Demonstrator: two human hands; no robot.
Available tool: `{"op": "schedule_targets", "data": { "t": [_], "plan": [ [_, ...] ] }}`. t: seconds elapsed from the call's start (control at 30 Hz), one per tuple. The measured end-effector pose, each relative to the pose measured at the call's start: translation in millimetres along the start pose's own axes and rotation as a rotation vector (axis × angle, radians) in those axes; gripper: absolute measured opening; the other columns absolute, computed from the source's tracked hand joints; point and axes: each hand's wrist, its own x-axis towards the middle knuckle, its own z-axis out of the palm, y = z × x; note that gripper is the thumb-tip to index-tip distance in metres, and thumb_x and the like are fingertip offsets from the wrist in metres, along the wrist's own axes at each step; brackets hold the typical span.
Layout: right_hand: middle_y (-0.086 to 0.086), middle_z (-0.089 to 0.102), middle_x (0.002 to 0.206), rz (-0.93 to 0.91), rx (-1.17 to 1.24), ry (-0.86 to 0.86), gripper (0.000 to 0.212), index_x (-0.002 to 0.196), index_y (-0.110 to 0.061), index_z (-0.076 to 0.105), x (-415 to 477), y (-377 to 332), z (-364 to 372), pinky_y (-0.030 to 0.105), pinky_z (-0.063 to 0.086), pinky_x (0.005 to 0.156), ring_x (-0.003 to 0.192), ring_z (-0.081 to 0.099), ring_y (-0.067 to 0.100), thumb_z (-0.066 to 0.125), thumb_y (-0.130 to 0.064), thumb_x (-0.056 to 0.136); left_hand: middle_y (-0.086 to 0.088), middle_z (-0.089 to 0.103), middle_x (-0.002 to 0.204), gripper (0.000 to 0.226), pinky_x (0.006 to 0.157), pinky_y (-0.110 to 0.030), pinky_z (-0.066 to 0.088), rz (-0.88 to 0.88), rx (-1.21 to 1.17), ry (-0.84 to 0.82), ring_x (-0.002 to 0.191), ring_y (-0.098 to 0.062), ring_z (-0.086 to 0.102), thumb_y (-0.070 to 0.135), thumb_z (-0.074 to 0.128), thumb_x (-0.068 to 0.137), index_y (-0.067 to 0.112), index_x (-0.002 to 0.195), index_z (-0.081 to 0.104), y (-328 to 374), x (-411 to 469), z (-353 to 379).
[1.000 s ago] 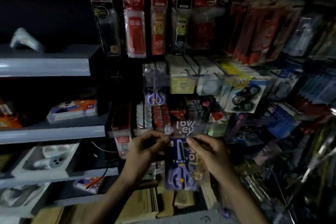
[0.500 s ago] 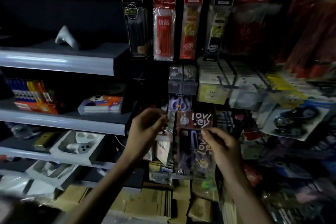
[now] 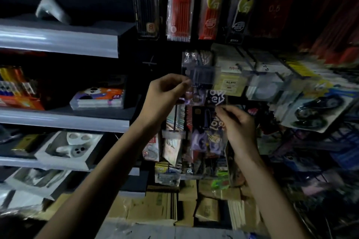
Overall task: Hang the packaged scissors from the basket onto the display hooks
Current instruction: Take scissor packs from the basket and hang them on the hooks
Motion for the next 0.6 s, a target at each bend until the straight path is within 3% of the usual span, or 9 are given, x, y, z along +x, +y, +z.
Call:
{"op": "schedule_targets", "data": {
  "t": [0.1, 0.2, 0.3, 0.43, 0.6],
  "plan": [
    [-0.011, 0.077, 0.081, -0.026, 0.012, 0.001, 0.017, 0.083, -0.029, 0.075, 7, -3, 7, 0.022, 0.054, 0.075, 0.081, 0.072, 0.007, 0.073, -0.016, 0.093, -0.01, 0.073, 0.092, 0.021, 0.086, -0.041, 0.057, 0.029, -0.063, -0.041, 0.083, -0.02, 0.068, 0.016, 0.064, 0.103, 0.0, 0.115, 0.069, 13, -2, -4],
    [-0.015, 0.076, 0.079, -0.023, 0.04, 0.017, 0.015, 0.086, -0.028, 0.076, 14, -6, 16, 0.018, 0.053, 0.074, 0.079, 0.071, 0.001, 0.073, -0.014, 0.093, -0.011, 0.072, 0.094, 0.021, 0.087, -0.044, 0.057, 0.049, -0.079, -0.079, 0.085, -0.024, 0.067, 0.012, 0.062, 0.104, 0.006, 0.123, 0.069, 28, 0, -5],
    [-0.008, 0.077, 0.084, -0.032, 0.041, 0.01, 0.011, 0.088, -0.023, 0.077, 23, -9, 24, 0.024, 0.052, 0.076, 0.081, 0.071, 0.006, 0.071, -0.016, 0.094, -0.011, 0.072, 0.097, 0.024, 0.094, -0.049, 0.059, 0.069, -0.045, -0.097, 0.087, -0.025, 0.069, 0.012, 0.06, 0.105, 0.011, 0.128, 0.069, 35, 5, -7],
    [-0.001, 0.079, 0.096, -0.014, 0.088, 0.018, 0.013, 0.104, -0.013, 0.078, 34, -10, 33, 0.021, 0.054, 0.077, 0.09, 0.073, 0.011, 0.072, -0.018, 0.093, -0.006, 0.074, 0.094, 0.023, 0.084, -0.036, 0.061, 0.097, 0.025, -0.081, 0.085, -0.021, 0.07, 0.011, 0.057, 0.106, 0.01, 0.125, 0.07, 38, 11, -10],
    [-0.002, 0.078, 0.089, -0.038, 0.108, 0.026, 0.006, 0.095, -0.017, 0.078, 41, -10, 41, 0.018, 0.052, 0.071, 0.083, 0.071, 0.006, 0.072, -0.019, 0.094, -0.011, 0.077, 0.1, 0.026, 0.085, -0.035, 0.061, 0.139, 0.126, -0.109, 0.089, -0.022, 0.076, 0.01, 0.055, 0.107, 0.017, 0.128, 0.07, 36, 9, -15]
  ]
}}
